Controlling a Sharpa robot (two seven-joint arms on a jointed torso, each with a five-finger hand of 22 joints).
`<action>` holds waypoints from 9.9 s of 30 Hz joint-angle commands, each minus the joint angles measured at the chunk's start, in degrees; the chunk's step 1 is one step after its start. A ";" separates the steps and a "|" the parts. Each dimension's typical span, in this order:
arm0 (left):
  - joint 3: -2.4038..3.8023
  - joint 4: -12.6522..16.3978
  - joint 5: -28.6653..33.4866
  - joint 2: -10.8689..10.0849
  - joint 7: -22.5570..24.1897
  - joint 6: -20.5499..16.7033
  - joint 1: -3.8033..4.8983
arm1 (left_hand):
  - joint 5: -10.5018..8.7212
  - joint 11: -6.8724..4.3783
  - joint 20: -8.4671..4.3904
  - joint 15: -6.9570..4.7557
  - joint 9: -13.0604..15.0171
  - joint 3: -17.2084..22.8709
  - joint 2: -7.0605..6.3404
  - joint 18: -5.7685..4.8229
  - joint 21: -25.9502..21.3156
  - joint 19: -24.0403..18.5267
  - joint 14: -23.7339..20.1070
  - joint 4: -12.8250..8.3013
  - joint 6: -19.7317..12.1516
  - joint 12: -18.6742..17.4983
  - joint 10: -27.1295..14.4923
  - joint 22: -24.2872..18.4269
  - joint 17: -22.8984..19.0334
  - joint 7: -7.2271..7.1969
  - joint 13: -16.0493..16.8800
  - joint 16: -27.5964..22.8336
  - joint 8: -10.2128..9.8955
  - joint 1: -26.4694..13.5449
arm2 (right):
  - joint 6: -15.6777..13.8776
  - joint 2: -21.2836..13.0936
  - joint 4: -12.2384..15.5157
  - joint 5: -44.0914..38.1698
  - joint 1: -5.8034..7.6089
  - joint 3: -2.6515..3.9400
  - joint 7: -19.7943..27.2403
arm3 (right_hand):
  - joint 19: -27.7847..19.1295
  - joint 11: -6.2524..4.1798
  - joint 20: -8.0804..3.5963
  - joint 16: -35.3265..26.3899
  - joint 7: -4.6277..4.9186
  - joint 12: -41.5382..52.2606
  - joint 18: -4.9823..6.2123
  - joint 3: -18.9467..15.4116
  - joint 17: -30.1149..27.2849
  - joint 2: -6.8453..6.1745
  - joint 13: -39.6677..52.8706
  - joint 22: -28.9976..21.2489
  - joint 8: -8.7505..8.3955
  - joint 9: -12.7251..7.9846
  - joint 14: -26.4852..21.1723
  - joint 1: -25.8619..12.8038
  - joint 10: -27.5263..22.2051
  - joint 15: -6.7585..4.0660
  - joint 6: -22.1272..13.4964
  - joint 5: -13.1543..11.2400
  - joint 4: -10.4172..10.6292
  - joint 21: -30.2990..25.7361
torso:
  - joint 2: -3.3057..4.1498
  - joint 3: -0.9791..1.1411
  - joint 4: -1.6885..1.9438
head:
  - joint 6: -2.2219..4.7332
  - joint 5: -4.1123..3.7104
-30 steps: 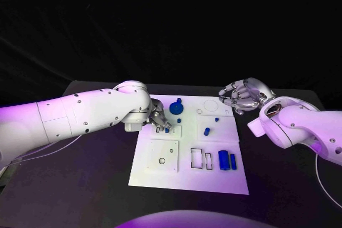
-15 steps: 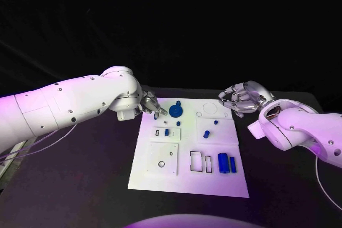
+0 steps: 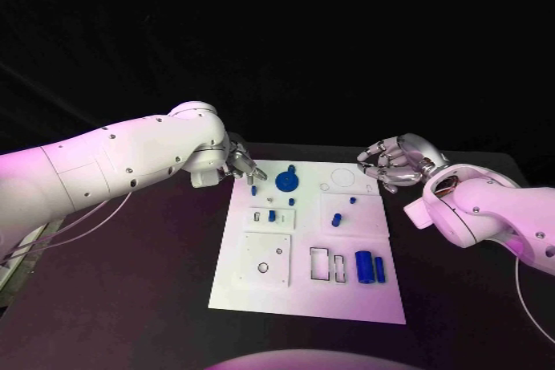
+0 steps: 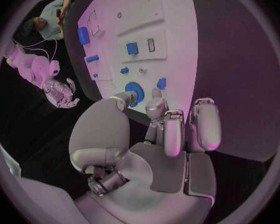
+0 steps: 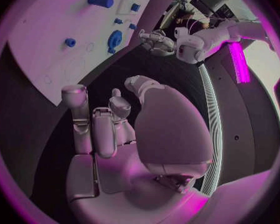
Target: Assemble the parts on the task board
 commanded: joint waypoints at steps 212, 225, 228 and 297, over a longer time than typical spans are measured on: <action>-1.16 12.96 -2.03 -7.66 4.50 -4.77 -6.48 | 5.82 -1.11 -0.56 -0.79 2.44 27.06 -0.74 -0.33 -0.48 0.90 5.86 -16.77 4.51 1.61 4.49 6.78 15.07 -1.42 2.58 0.21 8.39 8.02 | 1.28 0.13 -0.49 -0.42 -0.44 -0.02 0.18 | -0.07 -0.06 -0.07 -0.45 0.04 0.24 1.07 1.26 -0.10 -0.36 -0.26 -0.24 0.88 0.50 1.14 -1.44 0.08 -0.39 -0.85 0.32 -0.61 -0.65 | -0.11 0.15 0.02 | -2.62 1.22; -1.13 12.93 -1.99 -7.53 4.12 -4.36 -6.41 | 7.01 -1.16 -0.62 -0.85 2.59 27.10 -0.87 -0.35 -0.39 0.95 5.86 -17.05 4.73 1.78 4.75 6.92 15.07 -1.50 2.87 0.21 8.54 7.73 | 1.30 0.15 -0.49 -0.43 -0.46 -0.02 0.16 | -0.07 -0.06 -0.07 -0.45 0.04 0.24 1.07 1.26 -0.10 -0.36 -0.26 -0.24 0.88 0.50 1.14 -1.44 0.08 -0.39 -0.85 0.32 -0.61 -0.65 | -0.16 0.15 0.05 | -2.71 1.20; -1.12 12.85 -1.93 -7.39 4.06 -4.17 -6.40 | 7.17 -1.17 -0.63 -0.86 2.61 27.11 -0.89 -0.35 -0.39 0.95 5.86 -17.09 4.77 1.83 4.80 6.93 15.07 -1.51 2.95 0.21 8.56 7.69 | 1.30 0.16 -0.49 -0.43 -0.46 -0.02 0.17 | -0.07 -0.06 -0.07 -0.45 0.04 0.24 1.07 1.26 -0.10 -0.36 -0.26 -0.24 0.88 0.50 1.14 -1.44 0.08 -0.39 -0.85 0.32 -0.61 -0.65 | -0.17 0.15 0.03 | -2.71 1.21; -1.20 9.87 -2.11 -5.48 1.34 -3.52 -6.37 | -2.13 -0.99 -0.41 -0.64 -0.19 6.63 -3.51 -0.26 -2.27 0.86 5.86 -3.00 4.32 0.82 3.19 6.97 15.07 -1.56 2.20 0.21 3.36 0.33 | 1.01 -0.22 -0.32 -0.46 -0.49 -0.02 0.58 | -0.38 0.02 -0.05 -0.90 0.13 -0.13 1.20 1.53 -0.72 -0.69 -0.85 -0.72 1.04 0.61 0.94 -2.02 -0.36 -0.35 -1.33 0.32 -0.84 -1.48 | -0.16 0.10 0.11 | -2.52 0.74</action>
